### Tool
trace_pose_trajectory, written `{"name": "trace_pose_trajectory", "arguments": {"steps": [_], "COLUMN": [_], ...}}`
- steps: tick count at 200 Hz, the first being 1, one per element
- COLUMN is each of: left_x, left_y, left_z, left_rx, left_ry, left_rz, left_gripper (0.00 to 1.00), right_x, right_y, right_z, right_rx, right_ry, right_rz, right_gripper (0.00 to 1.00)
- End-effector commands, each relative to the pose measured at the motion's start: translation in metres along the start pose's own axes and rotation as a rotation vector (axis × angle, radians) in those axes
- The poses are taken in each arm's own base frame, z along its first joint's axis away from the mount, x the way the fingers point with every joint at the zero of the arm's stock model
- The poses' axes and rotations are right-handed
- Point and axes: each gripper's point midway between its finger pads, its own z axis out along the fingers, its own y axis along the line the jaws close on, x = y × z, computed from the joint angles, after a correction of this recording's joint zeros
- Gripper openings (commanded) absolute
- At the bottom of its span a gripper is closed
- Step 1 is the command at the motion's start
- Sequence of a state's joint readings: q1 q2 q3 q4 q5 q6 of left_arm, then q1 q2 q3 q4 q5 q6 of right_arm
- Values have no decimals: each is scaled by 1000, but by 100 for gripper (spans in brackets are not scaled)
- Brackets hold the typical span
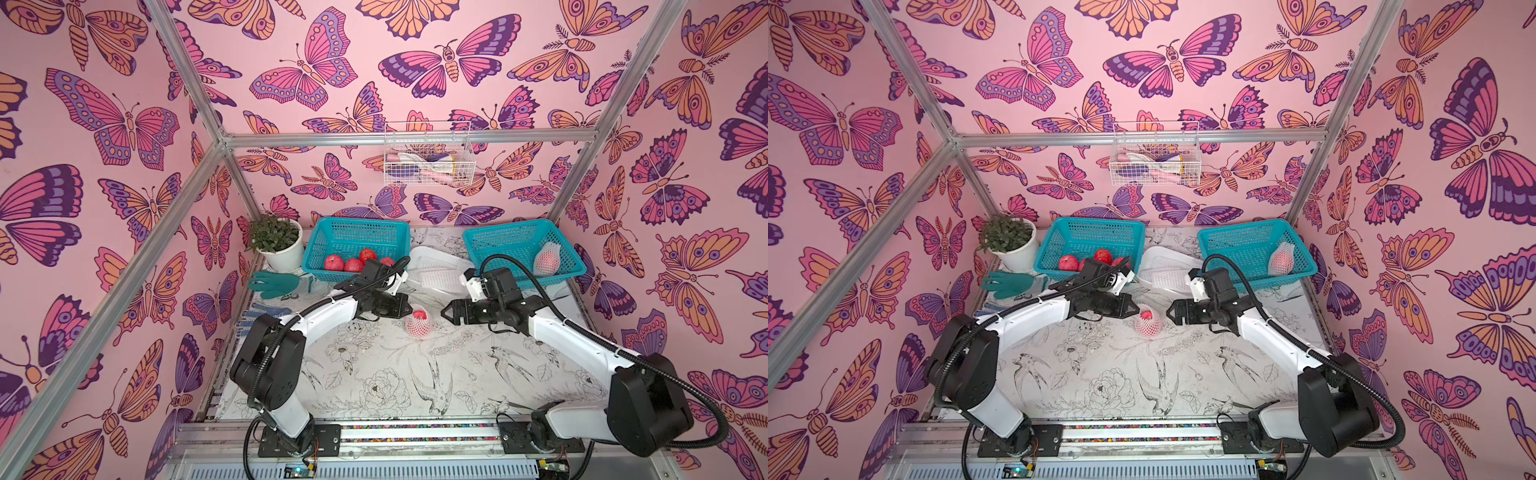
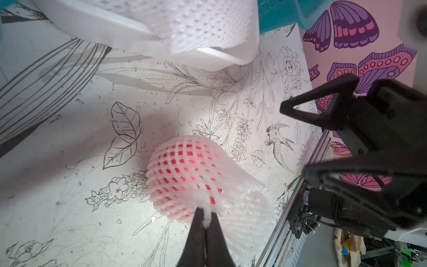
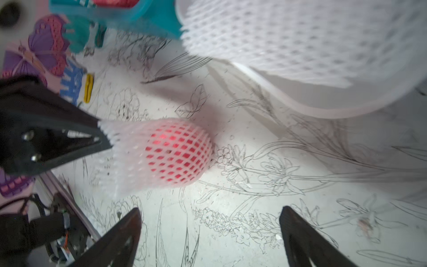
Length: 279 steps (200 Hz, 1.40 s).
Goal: Remove foam nets from apples
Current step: Remove the foam net from the apple.
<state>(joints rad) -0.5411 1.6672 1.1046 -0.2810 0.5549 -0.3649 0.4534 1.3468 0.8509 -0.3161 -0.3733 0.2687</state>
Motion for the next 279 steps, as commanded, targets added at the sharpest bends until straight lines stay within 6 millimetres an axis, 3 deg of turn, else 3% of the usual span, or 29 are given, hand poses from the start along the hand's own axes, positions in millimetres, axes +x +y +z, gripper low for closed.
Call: {"name": "trace_pose_trajectory", "arguments": {"steps": [1,21,51,74,111,142,182,279], "left_x": [0,-1,-2,-4,-6,-4,-1,-6], "left_y": [2,3,3,0,0,1,-2,-9], "left_z": [1,1,2,0,2,3,0,-8], "left_rx": [7,6,9,13,19,20,26,35], "left_ry": [29,27,33,27,29,37,37,14], "left_rz": [-38,-42,-44,-39,-36,-40,-32,-9], "left_gripper": [0,0,0,0,0,0,0,0], "right_x": [10,13,1,-6,-5,-5,-18,-20], "right_y": [24,31,39,32,50,46,49,61], "right_z": [12,20,28,39,55,75,82,77], "right_rx": [-11,-9,-55,-16,-145,-157,-164,-218], "right_ry": [28,23,-96,-70,-67,-9,-44,-54], "right_rz": [-299,-431,-570,-573,-596,-592,-581,-564], "right_gripper": [95,96,96,96,96,94,82,31]}}
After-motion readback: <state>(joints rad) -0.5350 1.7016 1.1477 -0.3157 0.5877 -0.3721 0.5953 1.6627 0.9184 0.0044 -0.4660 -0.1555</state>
